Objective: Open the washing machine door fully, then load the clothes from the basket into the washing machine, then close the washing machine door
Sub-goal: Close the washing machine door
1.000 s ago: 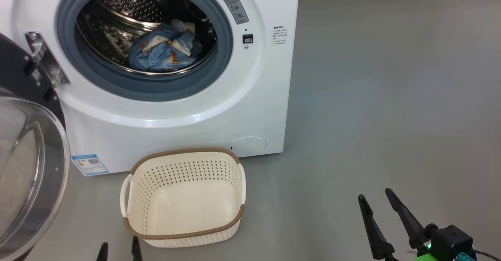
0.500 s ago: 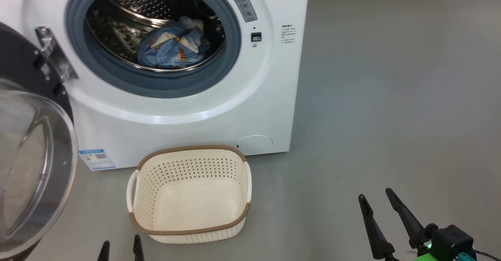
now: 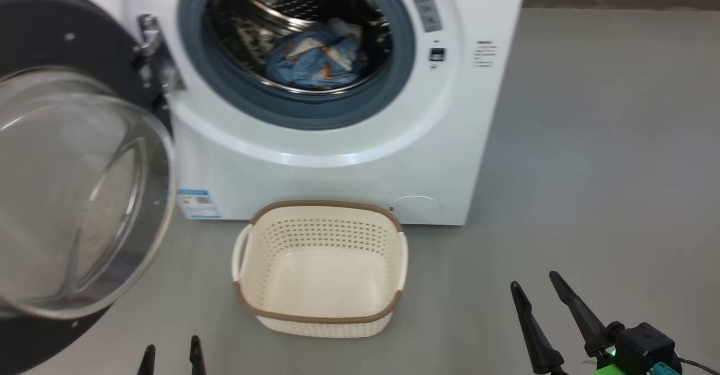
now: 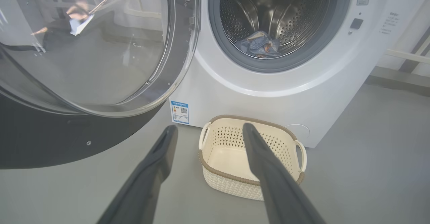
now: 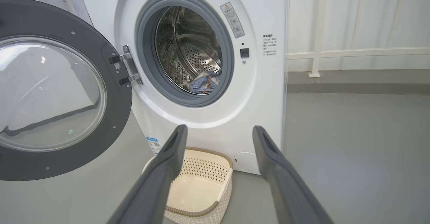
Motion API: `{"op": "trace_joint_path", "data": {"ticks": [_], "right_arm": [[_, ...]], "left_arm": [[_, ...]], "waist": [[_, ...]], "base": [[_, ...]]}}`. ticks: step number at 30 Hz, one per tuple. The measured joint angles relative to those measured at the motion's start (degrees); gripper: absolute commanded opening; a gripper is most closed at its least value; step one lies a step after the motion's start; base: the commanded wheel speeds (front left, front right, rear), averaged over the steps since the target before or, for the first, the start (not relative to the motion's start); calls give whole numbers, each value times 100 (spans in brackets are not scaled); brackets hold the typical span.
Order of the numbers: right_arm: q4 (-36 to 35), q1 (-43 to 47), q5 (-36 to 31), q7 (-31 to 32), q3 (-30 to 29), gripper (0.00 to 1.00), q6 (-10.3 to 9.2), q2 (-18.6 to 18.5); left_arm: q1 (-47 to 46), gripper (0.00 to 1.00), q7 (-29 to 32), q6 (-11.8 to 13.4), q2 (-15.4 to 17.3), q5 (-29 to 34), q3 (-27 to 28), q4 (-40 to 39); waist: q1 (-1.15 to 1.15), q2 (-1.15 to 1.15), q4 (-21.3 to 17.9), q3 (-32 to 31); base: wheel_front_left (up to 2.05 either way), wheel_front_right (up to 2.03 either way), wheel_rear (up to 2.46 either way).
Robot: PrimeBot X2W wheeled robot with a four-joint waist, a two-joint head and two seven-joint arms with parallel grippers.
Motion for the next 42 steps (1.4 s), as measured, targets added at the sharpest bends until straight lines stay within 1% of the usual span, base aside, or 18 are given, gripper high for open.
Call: {"op": "trace_joint_path", "data": {"ticks": [7,18,23,29,38,39,40,41,42], "right_arm": [[41,-15,16,0,156,100,0,-49],[78,-32,57,0,285,100,0,-116],[103,-132,69,0,450,100,0,-137],[188,-392,113,0,684,100,0,-190],[301,-520,157,0,843,100,0,-259],[303,-520,157,0,857,100,0,-259],[304,-520,158,0,864,100,0,-259],[305,-520,162,0,867,100,0,-259],[307,-520,163,0,868,100,0,-259]], "left_arm": [[40,100,0,94,0,-7,-8,-41],[124,100,0,115,1,-22,-30,-45],[188,100,-1,123,2,-4,77,-114],[246,100,0,188,2,-25,164,-253],[342,100,0,300,0,-153,198,-367],[343,72,0,307,-1,-238,232,-377],[343,32,0,320,0,-359,276,-386],[343,0,0,342,-1,-447,333,-393],[343,0,0,342,0,-472,402,-417]], "waist": [[0,0,604,-34],[0,0,1714,-118],[0,0,2133,-165],[0,0,2377,-146],[0,0,2416,-98],[0,0,2413,-103],[0,0,2409,-108],[0,0,2405,-115],[0,0,2401,-121]], "base": [[0,0,0],[0,0,0],[0,0,0],[0,0,0],[0,0,0],[0,0,0],[0,0,0],[0,0,0],[0,0,0]]}}
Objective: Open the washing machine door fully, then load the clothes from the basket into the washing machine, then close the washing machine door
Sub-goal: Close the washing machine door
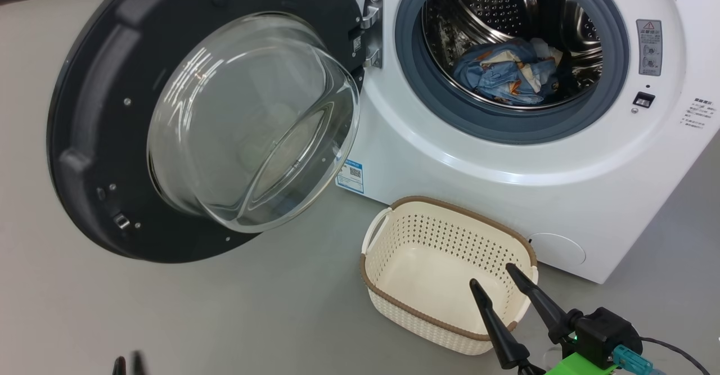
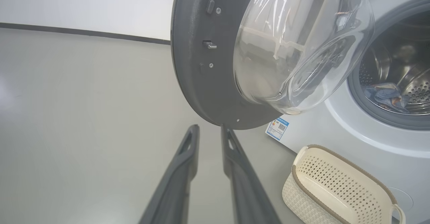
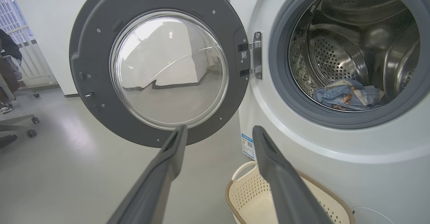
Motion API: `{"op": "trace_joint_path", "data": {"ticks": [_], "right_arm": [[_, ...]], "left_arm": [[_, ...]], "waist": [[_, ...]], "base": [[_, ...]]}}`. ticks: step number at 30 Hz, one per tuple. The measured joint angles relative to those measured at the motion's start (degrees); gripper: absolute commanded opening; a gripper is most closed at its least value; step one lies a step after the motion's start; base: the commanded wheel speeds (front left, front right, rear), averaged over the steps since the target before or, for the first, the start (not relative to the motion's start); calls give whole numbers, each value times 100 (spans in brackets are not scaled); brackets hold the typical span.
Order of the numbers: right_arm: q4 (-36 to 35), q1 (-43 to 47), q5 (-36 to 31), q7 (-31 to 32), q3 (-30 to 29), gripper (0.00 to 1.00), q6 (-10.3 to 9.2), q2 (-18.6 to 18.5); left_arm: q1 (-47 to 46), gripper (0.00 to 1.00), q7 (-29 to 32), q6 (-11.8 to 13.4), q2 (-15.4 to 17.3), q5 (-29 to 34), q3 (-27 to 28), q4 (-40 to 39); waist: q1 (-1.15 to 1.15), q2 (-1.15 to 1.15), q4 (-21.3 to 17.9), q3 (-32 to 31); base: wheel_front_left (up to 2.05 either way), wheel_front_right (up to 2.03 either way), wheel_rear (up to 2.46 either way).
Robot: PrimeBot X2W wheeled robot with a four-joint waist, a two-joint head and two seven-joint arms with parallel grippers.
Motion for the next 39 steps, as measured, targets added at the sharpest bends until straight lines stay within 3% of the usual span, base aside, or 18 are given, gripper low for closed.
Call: {"op": "trace_joint_path", "data": {"ticks": [4,8,15,18,26,27,33,39], "right_arm": [[1,3,0,0,-5,100,0,13],[2,16,0,0,-12,100,0,27],[2,27,0,0,-14,100,0,27],[2,33,0,0,-22,100,0,27],[-7,61,-1,0,-104,100,0,14],[-22,114,-5,0,-142,100,0,10],[-34,266,-12,0,-185,100,0,-31],[-46,350,-15,0,-210,100,0,-70]], "left_arm": [[-1,0,-1,-22,-2,-336,352,-68],[-26,0,-1,-248,-12,-892,854,-68],[-592,0,-18,-689,-58,-2633,2296,215],[-951,0,66,-753,57,-3332,2878,399],[-2013,0,506,-871,1185,-4423,3952,1683],[-2366,0,759,-894,1338,-4825,4140,2073],[-3339,0,1295,-892,1873,-5604,4503,3134],[-3972,0,1512,-917,2243,-5783,4557,3790]], "waist": [[0,0,-7,-10],[0,0,1,3],[0,0,23,34],[0,0,21,40],[0,0,-10,131],[0,0,-21,155],[0,0,-61,182],[0,0,-100,184]], "base": [[0,0,0],[0,0,0],[0,0,0],[0,0,0],[0,0,0],[0,0,0],[0,0,0],[0,0,0]]}}
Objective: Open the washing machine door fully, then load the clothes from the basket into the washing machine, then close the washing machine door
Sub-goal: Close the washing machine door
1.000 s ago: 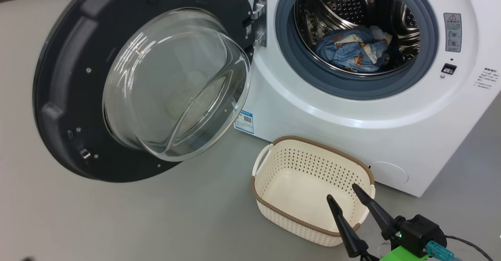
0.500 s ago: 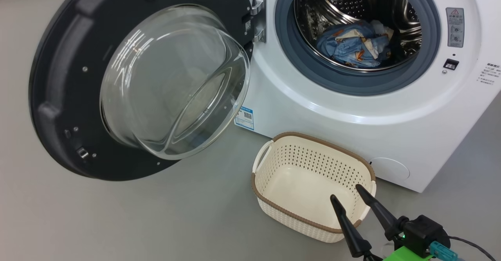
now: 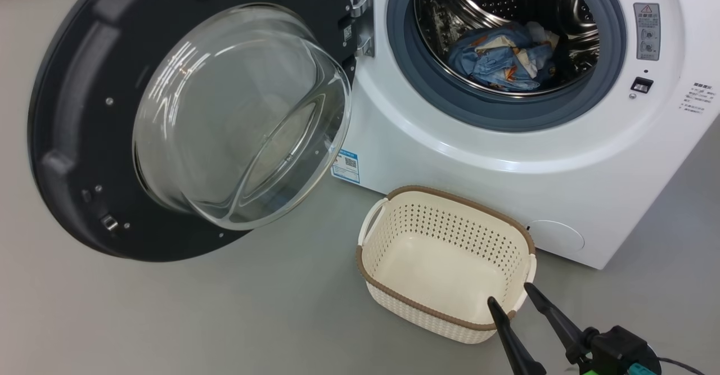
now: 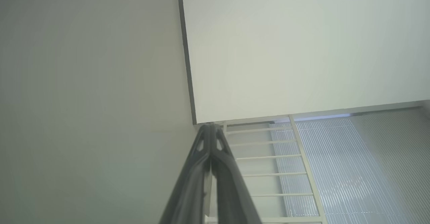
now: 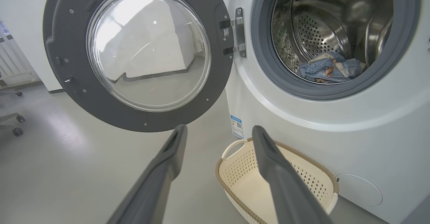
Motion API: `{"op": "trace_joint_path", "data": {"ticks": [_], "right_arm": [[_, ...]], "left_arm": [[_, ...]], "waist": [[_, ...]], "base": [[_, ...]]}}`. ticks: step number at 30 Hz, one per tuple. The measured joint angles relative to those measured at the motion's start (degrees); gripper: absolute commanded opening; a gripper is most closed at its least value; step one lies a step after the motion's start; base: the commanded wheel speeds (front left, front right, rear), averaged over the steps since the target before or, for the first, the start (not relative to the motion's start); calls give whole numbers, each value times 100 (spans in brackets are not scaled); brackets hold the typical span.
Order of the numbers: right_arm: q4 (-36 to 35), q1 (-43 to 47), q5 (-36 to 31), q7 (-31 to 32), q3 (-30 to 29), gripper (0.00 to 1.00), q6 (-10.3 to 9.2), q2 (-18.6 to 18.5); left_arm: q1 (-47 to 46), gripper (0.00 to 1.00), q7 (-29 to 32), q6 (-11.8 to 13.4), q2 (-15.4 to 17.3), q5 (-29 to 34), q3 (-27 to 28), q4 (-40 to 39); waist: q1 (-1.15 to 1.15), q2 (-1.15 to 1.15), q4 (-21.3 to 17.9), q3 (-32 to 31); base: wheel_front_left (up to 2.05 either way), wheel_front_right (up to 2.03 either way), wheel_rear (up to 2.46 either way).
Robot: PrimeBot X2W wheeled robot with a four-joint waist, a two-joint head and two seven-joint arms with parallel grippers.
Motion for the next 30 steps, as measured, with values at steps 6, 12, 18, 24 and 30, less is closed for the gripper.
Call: {"op": "trace_joint_path", "data": {"ticks": [6,12,18,24,30], "right_arm": [[-36,42,-29,0,0,100,0,-59],[-40,21,-36,0,15,100,0,-215],[-47,9,-42,0,30,100,0,-341],[-52,-81,-42,0,32,100,0,-420],[-56,-93,-43,0,32,100,0,-534]], "left_arm": [[-531,0,543,-166,260,-167,-192,523],[-984,0,1080,-359,291,-308,-368,859],[-1220,0,1258,-525,366,-343,-472,1167],[-1350,0,1474,-668,479,-352,-526,1416],[-1447,0,1768,-787,504,-435,-597,1618]], "waist": [[0,0,-72,99],[0,0,-175,288],[0,0,-337,467],[0,0,-540,615],[0,0,-702,733]], "base": [[0,0,0],[0,0,0],[0,0,0],[0,0,0],[0,0,0]]}}
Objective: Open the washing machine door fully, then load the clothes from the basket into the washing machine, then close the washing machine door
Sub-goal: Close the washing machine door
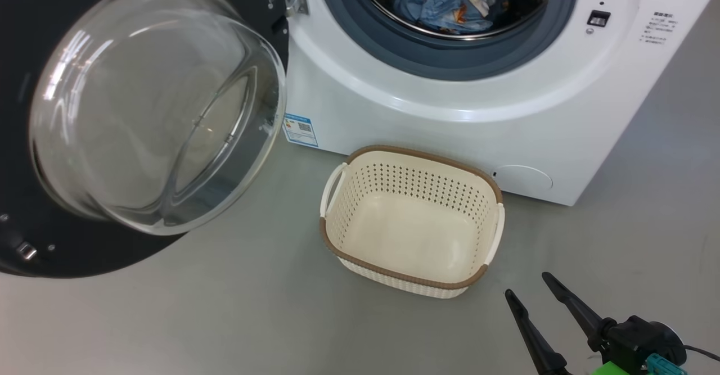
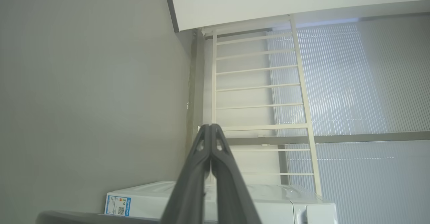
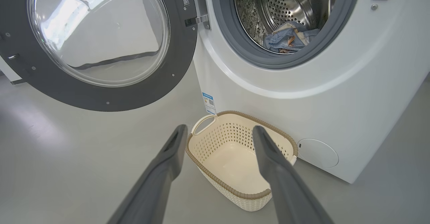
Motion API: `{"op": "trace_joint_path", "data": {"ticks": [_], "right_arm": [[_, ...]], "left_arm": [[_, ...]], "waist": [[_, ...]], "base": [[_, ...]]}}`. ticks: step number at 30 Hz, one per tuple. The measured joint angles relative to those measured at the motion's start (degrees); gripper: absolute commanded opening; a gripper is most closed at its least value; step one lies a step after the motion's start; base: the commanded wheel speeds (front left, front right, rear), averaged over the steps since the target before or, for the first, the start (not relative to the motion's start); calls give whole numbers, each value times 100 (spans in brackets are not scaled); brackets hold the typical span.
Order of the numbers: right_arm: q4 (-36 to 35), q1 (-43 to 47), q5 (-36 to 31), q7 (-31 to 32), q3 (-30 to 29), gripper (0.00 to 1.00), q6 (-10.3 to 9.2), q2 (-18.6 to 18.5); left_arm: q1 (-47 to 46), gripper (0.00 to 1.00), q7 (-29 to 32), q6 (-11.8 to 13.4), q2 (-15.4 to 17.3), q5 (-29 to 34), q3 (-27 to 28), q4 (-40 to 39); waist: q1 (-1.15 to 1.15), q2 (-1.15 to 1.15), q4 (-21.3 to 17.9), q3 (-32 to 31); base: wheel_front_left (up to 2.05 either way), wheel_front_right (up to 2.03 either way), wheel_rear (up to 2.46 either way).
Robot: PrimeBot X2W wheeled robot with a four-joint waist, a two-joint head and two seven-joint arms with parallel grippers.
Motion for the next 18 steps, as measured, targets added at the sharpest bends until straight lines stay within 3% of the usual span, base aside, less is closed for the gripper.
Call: {"op": "trace_joint_path", "data": {"ticks": [18], "right_arm": [[-77,-34,-51,0,-60,100,0,-134]], "left_arm": [[-357,0,738,-171,-162,-77,-336,211]], "waist": [[0,0,-114,419]], "base": [[0,0,0]]}}
